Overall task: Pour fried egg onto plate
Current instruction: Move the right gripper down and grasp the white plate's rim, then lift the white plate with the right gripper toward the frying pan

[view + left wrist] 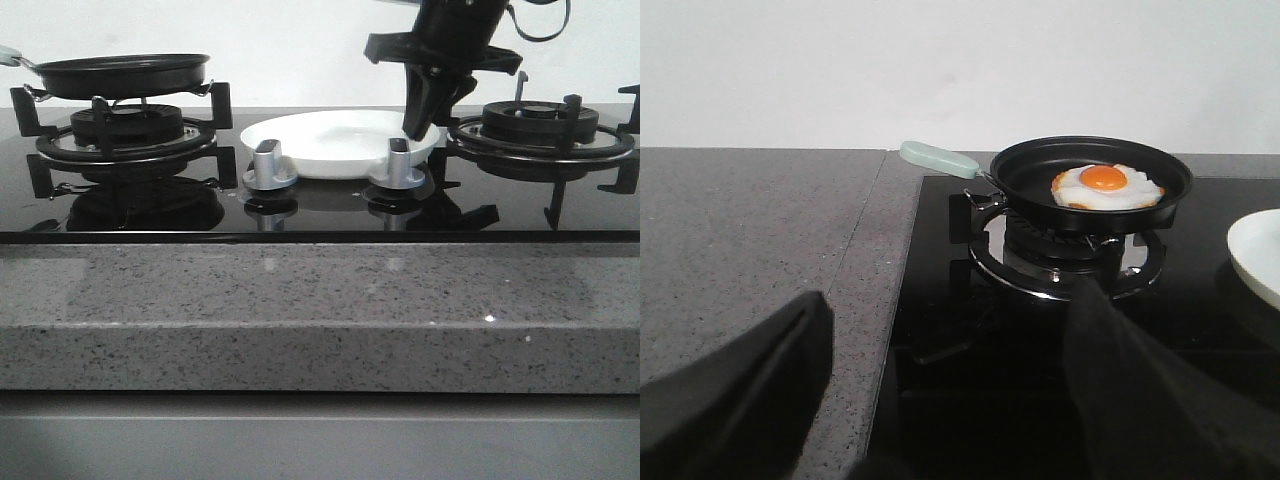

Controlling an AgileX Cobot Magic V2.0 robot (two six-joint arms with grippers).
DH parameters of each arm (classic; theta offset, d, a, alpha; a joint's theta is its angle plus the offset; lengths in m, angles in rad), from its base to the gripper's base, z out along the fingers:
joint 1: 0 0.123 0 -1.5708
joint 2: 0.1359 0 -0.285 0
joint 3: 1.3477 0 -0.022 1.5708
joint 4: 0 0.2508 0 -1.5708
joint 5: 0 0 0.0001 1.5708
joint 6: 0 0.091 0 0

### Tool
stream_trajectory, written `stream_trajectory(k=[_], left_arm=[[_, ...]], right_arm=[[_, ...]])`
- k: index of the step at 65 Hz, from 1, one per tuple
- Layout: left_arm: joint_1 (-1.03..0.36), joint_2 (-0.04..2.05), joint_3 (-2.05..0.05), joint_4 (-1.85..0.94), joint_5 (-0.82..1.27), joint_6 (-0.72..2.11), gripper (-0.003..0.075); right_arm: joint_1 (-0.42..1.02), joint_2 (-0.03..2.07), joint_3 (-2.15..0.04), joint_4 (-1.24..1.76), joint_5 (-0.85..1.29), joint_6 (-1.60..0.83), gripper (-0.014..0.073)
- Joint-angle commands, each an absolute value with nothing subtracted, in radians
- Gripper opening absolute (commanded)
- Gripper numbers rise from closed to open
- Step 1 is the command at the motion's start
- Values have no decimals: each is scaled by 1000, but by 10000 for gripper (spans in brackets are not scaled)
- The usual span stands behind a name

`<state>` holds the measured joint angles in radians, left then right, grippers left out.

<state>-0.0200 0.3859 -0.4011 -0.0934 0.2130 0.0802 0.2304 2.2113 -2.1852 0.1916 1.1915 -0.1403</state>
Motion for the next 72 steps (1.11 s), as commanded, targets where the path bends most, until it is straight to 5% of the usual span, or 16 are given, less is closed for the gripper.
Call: stream_trajectory(k=[1, 44, 72], left_arm=[[-28, 399, -437, -96, 134, 74, 481], [-28, 399, -437, -96, 134, 74, 481], [-28, 399, -437, -96, 134, 74, 481]], right_arm=[[217, 2151, -2257, 170, 1238, -156, -39], [157, 2098, -2374, 411, 1335, -119, -39], [202, 1862, -1942, 459, 1210, -229, -39]])
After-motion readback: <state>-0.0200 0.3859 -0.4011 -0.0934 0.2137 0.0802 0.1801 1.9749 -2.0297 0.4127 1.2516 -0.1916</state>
